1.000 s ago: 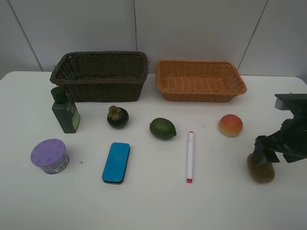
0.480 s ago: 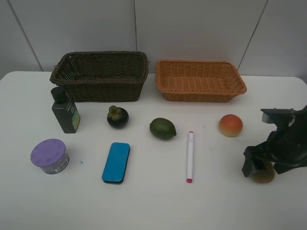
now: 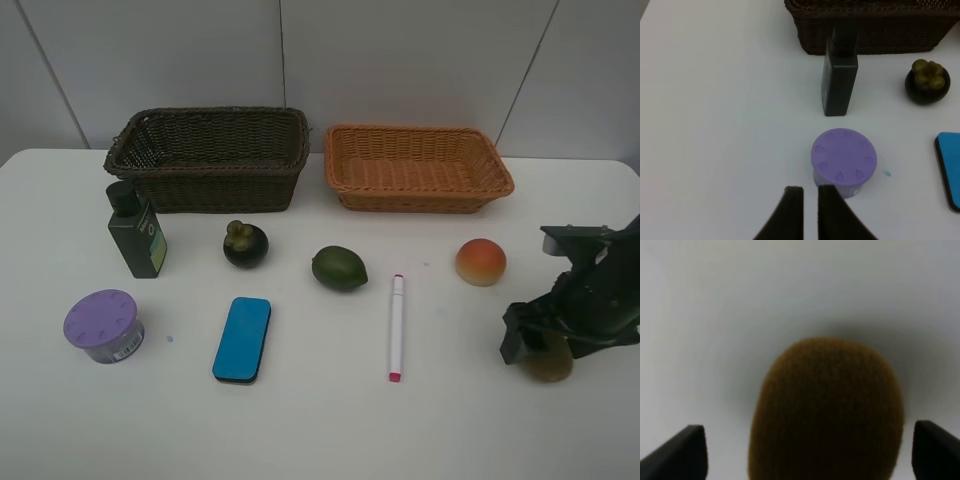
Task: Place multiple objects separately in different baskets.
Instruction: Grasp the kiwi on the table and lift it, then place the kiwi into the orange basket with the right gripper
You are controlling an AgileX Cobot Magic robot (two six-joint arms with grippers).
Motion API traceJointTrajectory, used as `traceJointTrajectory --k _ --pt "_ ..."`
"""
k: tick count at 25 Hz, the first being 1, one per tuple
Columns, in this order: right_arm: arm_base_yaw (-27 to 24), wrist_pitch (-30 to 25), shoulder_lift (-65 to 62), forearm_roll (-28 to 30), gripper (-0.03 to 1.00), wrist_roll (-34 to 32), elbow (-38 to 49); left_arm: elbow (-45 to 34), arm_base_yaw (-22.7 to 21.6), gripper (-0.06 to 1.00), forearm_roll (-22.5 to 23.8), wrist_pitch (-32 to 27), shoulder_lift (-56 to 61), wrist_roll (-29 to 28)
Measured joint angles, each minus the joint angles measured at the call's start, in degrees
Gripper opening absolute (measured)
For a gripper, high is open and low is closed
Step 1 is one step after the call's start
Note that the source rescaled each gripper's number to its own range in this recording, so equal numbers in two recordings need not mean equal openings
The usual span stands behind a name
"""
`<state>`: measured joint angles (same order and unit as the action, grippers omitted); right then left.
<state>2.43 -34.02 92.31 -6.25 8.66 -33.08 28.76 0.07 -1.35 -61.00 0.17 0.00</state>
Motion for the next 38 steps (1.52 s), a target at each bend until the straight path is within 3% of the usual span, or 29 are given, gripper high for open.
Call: traceJointTrajectory --k 13,15,16,17,18,28,32,38 --pt "0.0 0.5 2.1 -0.2 0.98 0.0 0.0 0.0 0.0 0.00 0.0 0.0 0.0 0.0" --pt "0.0 0.7 2.1 -0.2 0.92 -0.3 0.0 0.0 0.0 0.00 0.0 0.0 0.0 0.3" --pt "0.0 0.7 2.1 -0.2 0.84 -0.6 0.0 0.0 0.0 0.00 0.0 0.0 0.0 0.3" --pt "0.0 0.7 2.1 -0.2 0.68 -0.9 0.0 0.0 0.0 0.00 0.0 0.0 0.0 0.3" --pt "0.0 0.7 2.1 -0.3 0.58 -1.3 0.0 0.0 0.0 0.00 0.0 0.0 0.0 0.3" --pt "0.0 2.3 2.1 -0.6 0.59 -1.3 -0.3 0.0 0.0 0.00 0.0 0.0 0.0 0.3" --pt "0.0 -3.2 -0.7 -2.0 0.59 -1.4 -5.8 0.0 0.0 0.00 0.0 0.0 0.0 0.3" --pt "0.0 -13.1 -3.3 -0.7 0.59 -1.6 -25.1 0.0 0.0 0.00 0.0 0.0 0.0 0.3"
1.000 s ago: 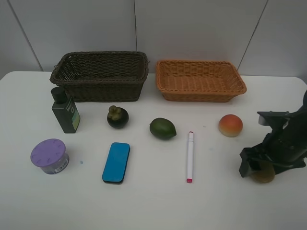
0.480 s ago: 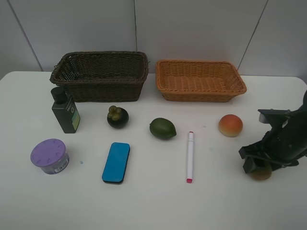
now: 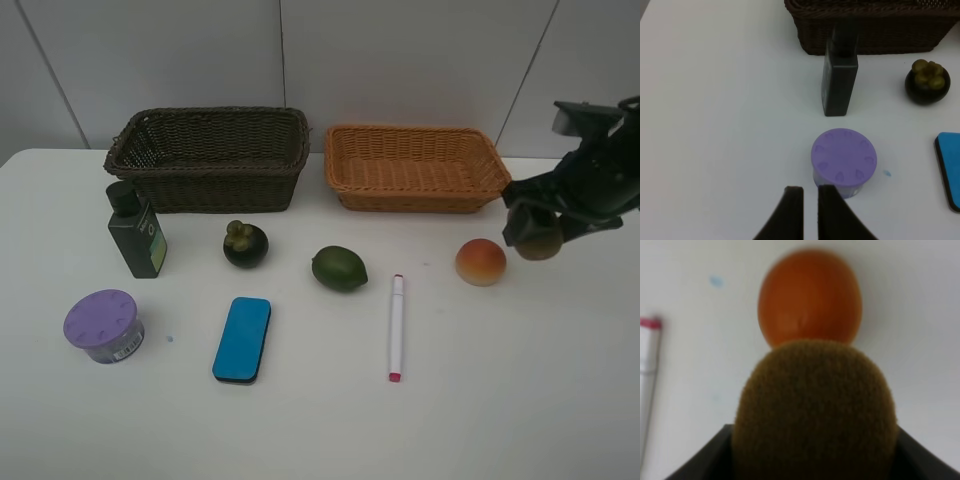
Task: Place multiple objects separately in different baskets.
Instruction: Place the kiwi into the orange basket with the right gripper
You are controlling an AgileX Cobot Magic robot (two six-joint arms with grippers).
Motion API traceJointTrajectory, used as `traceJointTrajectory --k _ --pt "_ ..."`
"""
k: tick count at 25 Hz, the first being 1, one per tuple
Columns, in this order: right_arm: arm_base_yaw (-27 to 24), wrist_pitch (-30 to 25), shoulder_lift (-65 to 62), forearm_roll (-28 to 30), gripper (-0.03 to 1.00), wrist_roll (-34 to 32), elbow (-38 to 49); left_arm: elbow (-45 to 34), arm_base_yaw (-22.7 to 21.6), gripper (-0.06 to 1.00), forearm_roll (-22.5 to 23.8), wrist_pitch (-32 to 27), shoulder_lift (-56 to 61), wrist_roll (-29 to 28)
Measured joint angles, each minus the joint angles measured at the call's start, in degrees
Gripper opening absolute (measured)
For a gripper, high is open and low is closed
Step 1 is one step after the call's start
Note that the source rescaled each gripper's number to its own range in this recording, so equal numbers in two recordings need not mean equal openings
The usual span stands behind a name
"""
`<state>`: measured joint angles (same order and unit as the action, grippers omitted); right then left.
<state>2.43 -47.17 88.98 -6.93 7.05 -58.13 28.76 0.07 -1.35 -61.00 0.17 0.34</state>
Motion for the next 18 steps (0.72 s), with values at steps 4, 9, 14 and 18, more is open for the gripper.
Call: traceJointTrajectory --k 4,9,14,18 --pt "0.0 -5.6 3.9 1.8 0.59 -4.6 -13.5 0.0 0.0 0.00 0.0 0.0 0.0 0.0" --pt "0.7 -10.7 15.2 3.0 0.59 -7.0 -29.8 0.0 0.0 0.00 0.0 0.0 0.0 0.0" --pt "1.4 -14.3 27.6 3.3 0.59 -7.4 -42.1 0.0 0.0 0.00 0.0 0.0 0.0 -0.3" --pt "1.4 -17.2 35.1 3.8 0.59 -8.6 -47.7 0.0 0.0 0.00 0.0 0.0 0.0 0.0"
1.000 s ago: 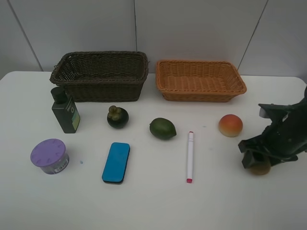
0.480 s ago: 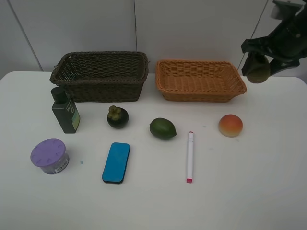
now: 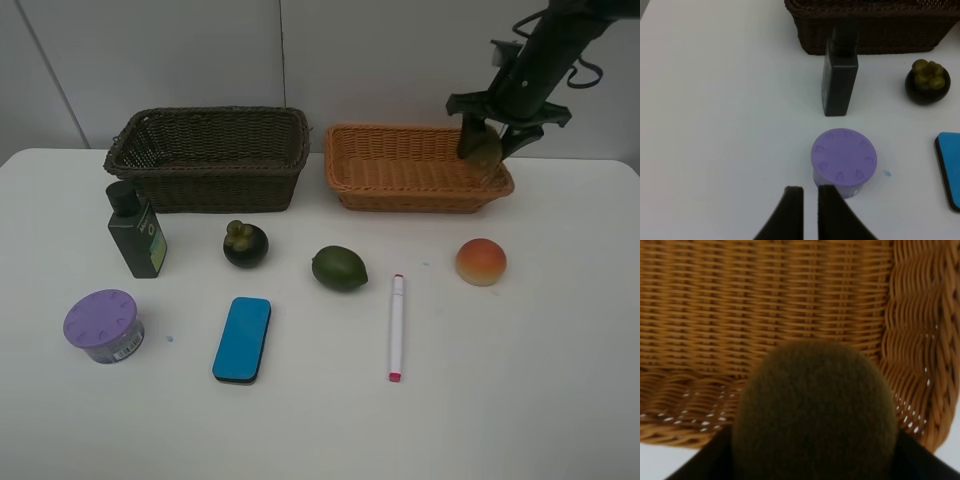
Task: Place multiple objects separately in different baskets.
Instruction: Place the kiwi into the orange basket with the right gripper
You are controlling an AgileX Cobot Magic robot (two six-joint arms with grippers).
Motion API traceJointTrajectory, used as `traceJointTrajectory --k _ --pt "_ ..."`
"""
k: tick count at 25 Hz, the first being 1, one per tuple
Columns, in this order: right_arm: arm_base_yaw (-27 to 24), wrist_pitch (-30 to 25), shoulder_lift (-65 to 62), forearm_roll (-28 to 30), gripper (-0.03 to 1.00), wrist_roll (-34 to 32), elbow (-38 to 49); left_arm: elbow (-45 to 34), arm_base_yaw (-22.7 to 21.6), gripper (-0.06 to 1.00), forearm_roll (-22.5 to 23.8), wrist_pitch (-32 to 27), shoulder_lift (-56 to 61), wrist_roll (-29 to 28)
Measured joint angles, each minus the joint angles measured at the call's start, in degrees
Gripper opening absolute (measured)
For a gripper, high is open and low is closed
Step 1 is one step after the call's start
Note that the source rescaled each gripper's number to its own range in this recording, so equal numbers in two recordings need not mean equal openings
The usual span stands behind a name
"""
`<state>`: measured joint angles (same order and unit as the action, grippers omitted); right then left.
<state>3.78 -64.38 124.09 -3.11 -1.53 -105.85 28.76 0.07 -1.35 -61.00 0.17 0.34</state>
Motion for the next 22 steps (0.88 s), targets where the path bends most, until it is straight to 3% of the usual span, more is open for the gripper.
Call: traceJointTrajectory --k 15,20,21,22 --pt "0.0 1.0 6.5 0.3 0.59 0.0 -3.3 0.0 0.0 0.00 0.0 0.0 0.0 0.0" --pt "0.0 2.8 6.6 0.3 0.59 5.2 -3.3 0.0 0.0 0.00 0.0 0.0 0.0 -0.3" --pt "0.0 2.9 6.6 0.3 0.60 5.5 -3.3 0.0 0.0 0.00 0.0 0.0 0.0 -0.3" --pt "0.0 3.1 6.6 0.3 0.67 5.5 -3.3 0.0 0.0 0.00 0.0 0.0 0.0 -0.3"
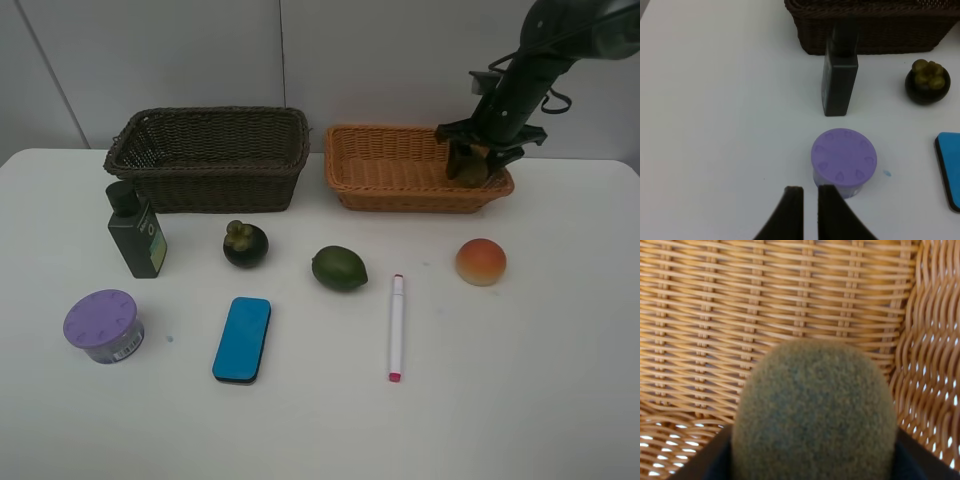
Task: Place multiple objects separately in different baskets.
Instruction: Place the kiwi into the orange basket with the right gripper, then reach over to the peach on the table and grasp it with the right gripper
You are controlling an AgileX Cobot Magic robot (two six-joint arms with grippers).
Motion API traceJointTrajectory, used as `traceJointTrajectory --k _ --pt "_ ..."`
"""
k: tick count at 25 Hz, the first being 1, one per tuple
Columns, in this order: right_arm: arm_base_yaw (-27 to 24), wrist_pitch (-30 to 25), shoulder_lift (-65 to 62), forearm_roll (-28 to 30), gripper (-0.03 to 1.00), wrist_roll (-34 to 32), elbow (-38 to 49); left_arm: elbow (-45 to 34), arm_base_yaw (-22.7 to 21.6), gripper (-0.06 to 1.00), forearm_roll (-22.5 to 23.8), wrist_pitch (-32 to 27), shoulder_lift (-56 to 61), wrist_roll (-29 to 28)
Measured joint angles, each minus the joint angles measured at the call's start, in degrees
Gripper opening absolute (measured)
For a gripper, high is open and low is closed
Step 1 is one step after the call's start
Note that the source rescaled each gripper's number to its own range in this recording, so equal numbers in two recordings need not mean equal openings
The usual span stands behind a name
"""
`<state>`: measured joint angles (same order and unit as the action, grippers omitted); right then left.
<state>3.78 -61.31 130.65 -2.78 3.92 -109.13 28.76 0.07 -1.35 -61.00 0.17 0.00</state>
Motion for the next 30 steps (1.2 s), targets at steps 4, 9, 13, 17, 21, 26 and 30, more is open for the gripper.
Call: traceJointTrajectory --k 4,9,13,17,21,26,30 --pt "0.0 0.3 0.0 0.0 0.95 -1.5 0.0 0.0 0.0 0.00 0.0 0.0 0.0 0.3" --pt "0.0 0.3 0.0 0.0 0.98 -1.5 0.0 0.0 0.0 0.00 0.0 0.0 0.0 0.3" --pt "0.0 0.2 0.0 0.0 0.99 -1.5 -0.1 0.0 0.0 0.00 0.0 0.0 0.0 0.3" --pt "0.0 -3.2 -0.8 0.0 0.99 -1.6 -2.1 0.0 0.0 0.00 0.0 0.0 0.0 0.3" --pt "0.0 -7.6 -3.9 0.1 0.99 -2.2 -5.9 0.0 0.0 0.00 0.0 0.0 0.0 0.3" --pt "0.1 -8.3 -9.5 0.2 0.99 -3.9 -6.6 0.0 0.0 0.00 0.0 0.0 0.0 0.3" --pt "0.7 -8.3 -14.1 0.5 0.99 -6.7 -2.7 0.0 0.0 0.00 0.0 0.0 0.0 0.3"
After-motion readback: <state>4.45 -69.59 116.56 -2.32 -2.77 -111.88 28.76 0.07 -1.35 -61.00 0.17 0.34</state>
